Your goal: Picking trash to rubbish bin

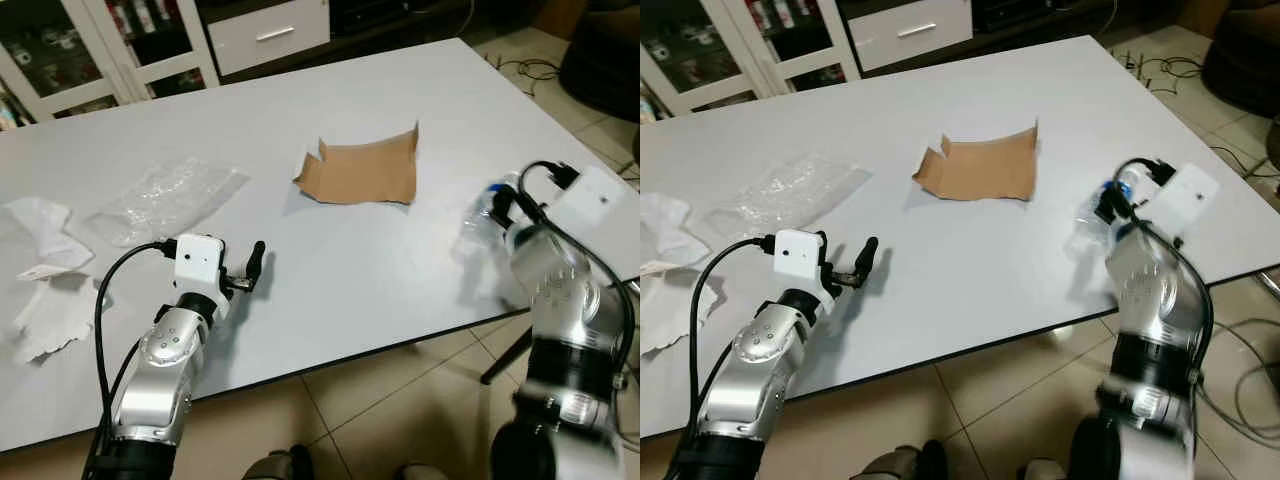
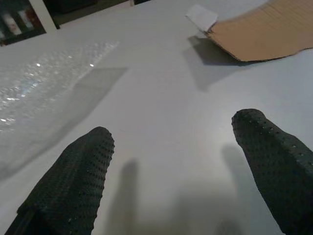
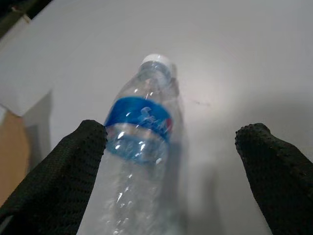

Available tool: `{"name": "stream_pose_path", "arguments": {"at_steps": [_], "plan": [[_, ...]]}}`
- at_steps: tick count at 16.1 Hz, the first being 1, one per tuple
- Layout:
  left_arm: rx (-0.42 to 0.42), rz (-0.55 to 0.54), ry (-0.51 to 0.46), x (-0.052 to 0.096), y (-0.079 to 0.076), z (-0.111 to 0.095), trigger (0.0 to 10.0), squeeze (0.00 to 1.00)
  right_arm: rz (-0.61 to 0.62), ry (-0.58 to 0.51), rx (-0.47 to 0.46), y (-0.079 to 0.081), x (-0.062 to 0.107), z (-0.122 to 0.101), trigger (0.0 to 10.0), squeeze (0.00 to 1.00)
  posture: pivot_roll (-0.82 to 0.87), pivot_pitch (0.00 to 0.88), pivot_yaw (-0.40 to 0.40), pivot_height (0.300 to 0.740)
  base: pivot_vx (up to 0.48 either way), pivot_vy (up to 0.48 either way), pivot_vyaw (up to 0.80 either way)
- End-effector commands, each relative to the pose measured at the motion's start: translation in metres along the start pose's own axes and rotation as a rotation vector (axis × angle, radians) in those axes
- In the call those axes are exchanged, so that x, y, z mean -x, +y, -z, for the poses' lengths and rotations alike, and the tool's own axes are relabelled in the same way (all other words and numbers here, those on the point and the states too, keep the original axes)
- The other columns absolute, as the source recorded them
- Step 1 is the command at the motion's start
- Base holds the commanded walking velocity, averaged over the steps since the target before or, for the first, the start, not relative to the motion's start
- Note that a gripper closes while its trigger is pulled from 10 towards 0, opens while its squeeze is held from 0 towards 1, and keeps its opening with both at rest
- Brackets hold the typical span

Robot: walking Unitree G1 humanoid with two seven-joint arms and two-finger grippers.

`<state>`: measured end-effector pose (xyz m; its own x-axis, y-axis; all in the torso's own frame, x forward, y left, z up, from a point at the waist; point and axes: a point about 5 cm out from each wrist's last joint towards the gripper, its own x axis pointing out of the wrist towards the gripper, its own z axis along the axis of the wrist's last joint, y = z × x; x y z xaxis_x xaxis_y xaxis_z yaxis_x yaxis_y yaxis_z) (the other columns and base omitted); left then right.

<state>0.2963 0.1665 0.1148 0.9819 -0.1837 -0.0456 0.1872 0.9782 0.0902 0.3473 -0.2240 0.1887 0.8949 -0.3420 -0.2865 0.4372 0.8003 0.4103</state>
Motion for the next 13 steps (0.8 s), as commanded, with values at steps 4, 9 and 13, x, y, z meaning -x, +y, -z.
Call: {"name": "stream_pose_path", "arguments": {"at_steps": [4, 9, 13], "plan": [[-0.004, -0.012, 0.013, 0.006, 0.001, 0.004, 10.0, 0.0, -0.027, 0.045, 0.015, 0.014, -0.012, -0.008, 10.0, 0.0, -0.1, 0.171, 0.071, 0.74, 0.0, 0.0, 0.0], [-0.008, -0.02, 0.017, 0.007, 0.002, 0.004, 10.0, 0.0, -0.037, 0.081, -0.049, 0.025, -0.021, -0.013, 10.0, 0.0, -0.09, 0.166, 0.07, 0.74, 0.0, 0.0, 0.0], [-0.019, -0.017, 0.02, 0.008, 0.005, 0.003, 10.0, 0.0, -0.026, 0.12, -0.113, 0.032, -0.027, -0.008, 10.0, 0.0, -0.07, 0.172, 0.082, 0.74, 0.0, 0.0, 0.0]]}}
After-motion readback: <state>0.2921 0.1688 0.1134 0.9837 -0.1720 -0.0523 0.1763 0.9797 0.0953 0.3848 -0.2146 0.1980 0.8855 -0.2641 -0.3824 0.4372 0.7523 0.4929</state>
